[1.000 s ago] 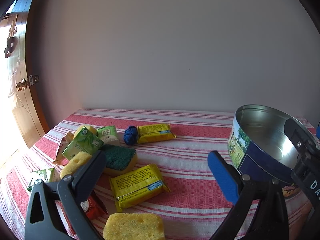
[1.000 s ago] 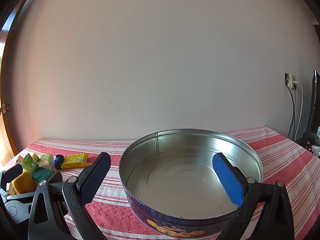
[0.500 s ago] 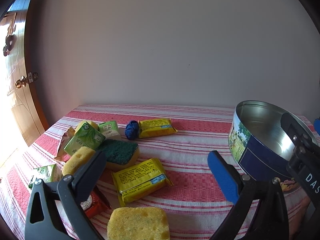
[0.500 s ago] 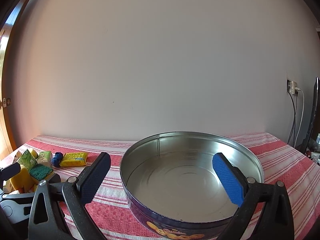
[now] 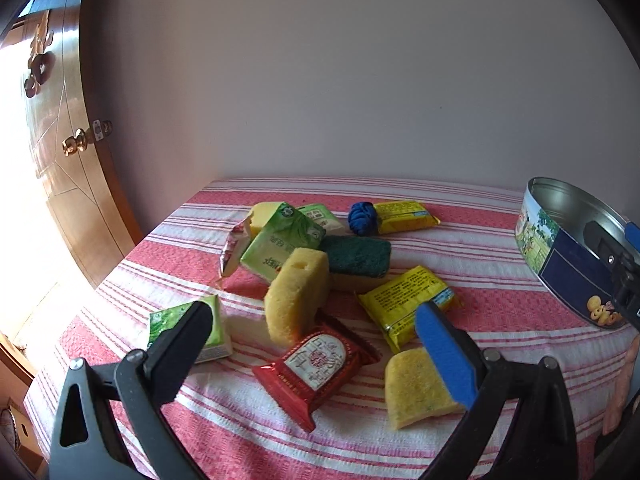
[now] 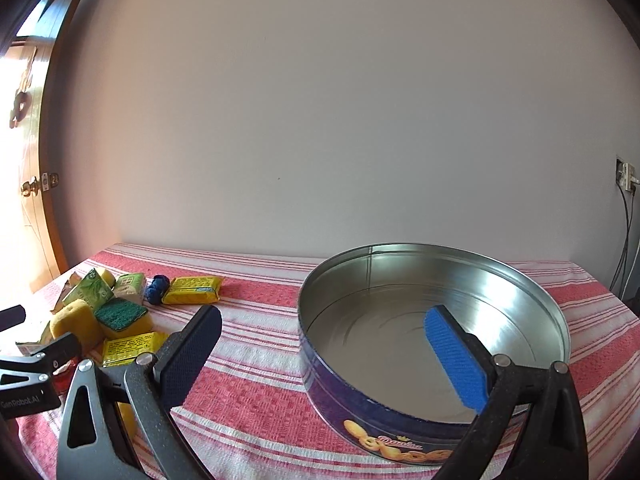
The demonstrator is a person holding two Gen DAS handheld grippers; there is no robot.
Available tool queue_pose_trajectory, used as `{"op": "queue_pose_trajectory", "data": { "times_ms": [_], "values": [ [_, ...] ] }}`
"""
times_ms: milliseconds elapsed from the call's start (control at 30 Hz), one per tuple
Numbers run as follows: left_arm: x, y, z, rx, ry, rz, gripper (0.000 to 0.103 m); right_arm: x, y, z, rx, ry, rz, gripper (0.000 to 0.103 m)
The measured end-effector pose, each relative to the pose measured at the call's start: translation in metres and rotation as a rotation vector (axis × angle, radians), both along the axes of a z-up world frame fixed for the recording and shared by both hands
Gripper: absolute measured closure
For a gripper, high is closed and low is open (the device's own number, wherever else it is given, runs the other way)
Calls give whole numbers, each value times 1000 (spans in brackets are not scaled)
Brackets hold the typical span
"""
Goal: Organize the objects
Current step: 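Move both tools toward the scattered items on the table, then grasp the green tissue pack with left tool while right tool grasps yellow sponge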
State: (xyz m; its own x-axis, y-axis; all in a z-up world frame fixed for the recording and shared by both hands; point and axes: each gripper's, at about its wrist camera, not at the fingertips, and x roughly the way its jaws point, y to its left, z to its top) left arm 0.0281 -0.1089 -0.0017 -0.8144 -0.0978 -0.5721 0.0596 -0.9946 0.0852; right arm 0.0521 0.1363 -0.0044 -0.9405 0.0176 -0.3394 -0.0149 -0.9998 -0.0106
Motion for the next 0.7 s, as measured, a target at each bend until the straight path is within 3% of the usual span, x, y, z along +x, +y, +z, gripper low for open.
{"op": "queue_pose_trajectory", "data": {
  "times_ms": [233,400,700],
  "values": [
    [8,-62,-10,-109,-77,57,0,2,-45,-10,-1,-139,200,0],
    [6,-91,-17,-86,-146,40,0,10,-91,-23,-18,-289,385,0],
    [-35,-96,-32,-143,-246,-25,0,-15,-152,-59,24,-516,455,0]
  ]
}}
